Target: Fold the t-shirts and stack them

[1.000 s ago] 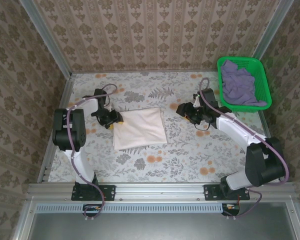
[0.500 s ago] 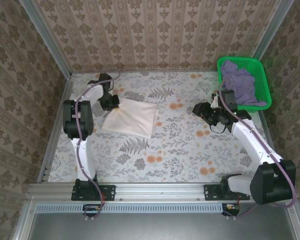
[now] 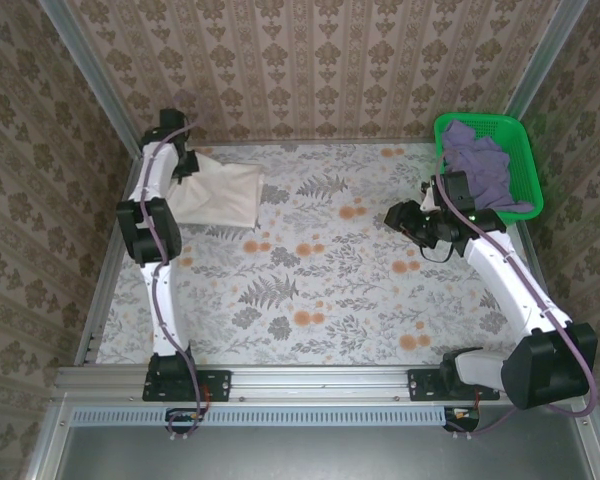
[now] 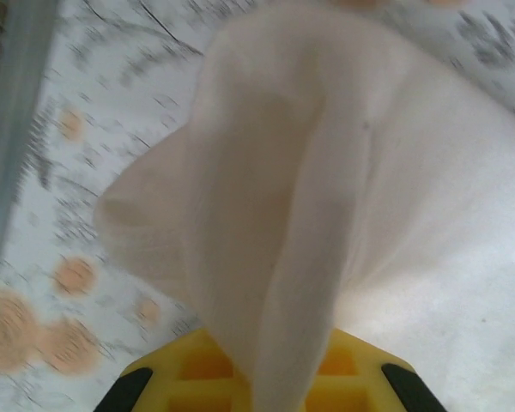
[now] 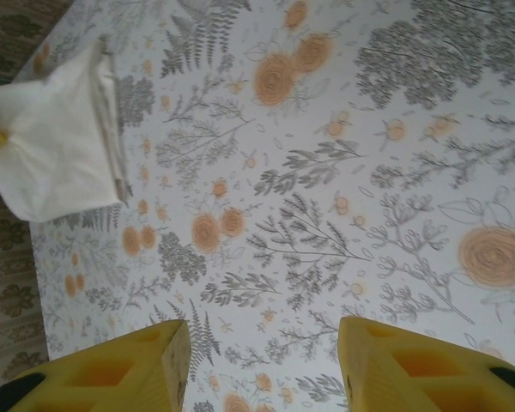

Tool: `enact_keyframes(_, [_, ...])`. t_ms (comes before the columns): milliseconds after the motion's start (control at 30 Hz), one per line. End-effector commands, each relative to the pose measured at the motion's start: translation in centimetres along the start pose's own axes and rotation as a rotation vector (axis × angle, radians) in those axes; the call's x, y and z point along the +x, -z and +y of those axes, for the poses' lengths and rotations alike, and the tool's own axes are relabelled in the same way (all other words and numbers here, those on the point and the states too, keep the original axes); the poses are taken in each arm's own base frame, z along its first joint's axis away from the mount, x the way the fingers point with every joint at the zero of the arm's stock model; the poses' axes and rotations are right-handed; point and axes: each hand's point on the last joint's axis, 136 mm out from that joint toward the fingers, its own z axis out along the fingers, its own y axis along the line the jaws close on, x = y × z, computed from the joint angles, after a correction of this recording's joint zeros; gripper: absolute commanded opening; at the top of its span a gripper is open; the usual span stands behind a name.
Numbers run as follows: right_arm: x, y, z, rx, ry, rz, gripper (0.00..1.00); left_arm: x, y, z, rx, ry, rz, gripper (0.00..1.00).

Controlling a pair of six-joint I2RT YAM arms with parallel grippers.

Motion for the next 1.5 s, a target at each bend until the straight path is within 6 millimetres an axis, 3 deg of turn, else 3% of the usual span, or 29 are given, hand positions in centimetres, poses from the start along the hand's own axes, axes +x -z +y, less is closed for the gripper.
enact_keyframes(0, [0.2,1.7,-0.6,0.055,-0.035,0.005,0.51,-1.3,-1.6,3.3,-0.048,-0.013,-0.015,0.0])
enact_keyframes(167, [0.7,1.6,-1.0,0.097,-0.128,0.049,0.48,-3.1,-4.1,5.0,0.008,0.009,-0.079,0.01])
enact_keyframes(400, [0.0,1.8,0.6,0.101,-0.145,0.04,0.47,-4.5,-6.1,8.9,0.004,0.12,-0.131,0.0])
enact_keyframes(533, [-0.3,1.7,1.3,0.106,-0.131,0.035,0.47,-6.2,-6.1,8.6,0.043,0.122,-0.201,0.05])
enact_keyframes(600, [-0.3,1.5,1.4,0.108,-0.131,0.039,0.47,-6.8,-5.7,8.6,0.04,0.131,-0.227,0.16])
enact_keyframes(633, [-0.3,1.3,1.3,0.11,-0.134,0.039,0.47,-7.1,-5.5,8.9,0.025,0.14,-0.235,0.31])
enact_keyframes(700, [-0.3,1.0,1.3,0.109,-0.134,0.042,0.47,-7.4,-4.4,9.4,0.005,0.165,-0.244,0.61])
enact_keyframes(800, [-0.7,0.7,1.6,0.101,-0.121,0.038,0.47,-8.4,-1.6,9.5,0.012,0.195,-0.268,0.82])
enact_keyframes(900, [-1.1,0.3,1.6,0.103,-0.096,0.034,0.47,-9.1,1.8,9.1,0.053,0.239,-0.286,0.98])
enact_keyframes(1100, [-3.3,1.1,0.3,0.194,-0.009,-0.081,0.49,-8.4,8.6,6.6,0.17,0.318,-0.284,1.0])
enact_keyframes(1233, [-5.4,3.2,-1.8,0.296,0.061,-0.265,0.55,-5.8,12.4,3.6,0.247,0.361,-0.289,1.0])
enact_keyframes(1267, [-5.9,3.7,-2.4,0.319,0.078,-0.319,0.6,-5.4,13.7,2.8,0.265,0.365,-0.326,1.0])
enact_keyframes(1333, [-6.6,4.6,-3.5,0.356,0.111,-0.415,0.97,-3.2,14.3,1.6,0.268,0.382,-0.366,1.0])
enact_keyframes(1467, [-7.1,5.2,-6.5,0.448,0.159,-0.539,1.0,1.2,15.9,0.2,0.239,0.36,-0.454,1.0])
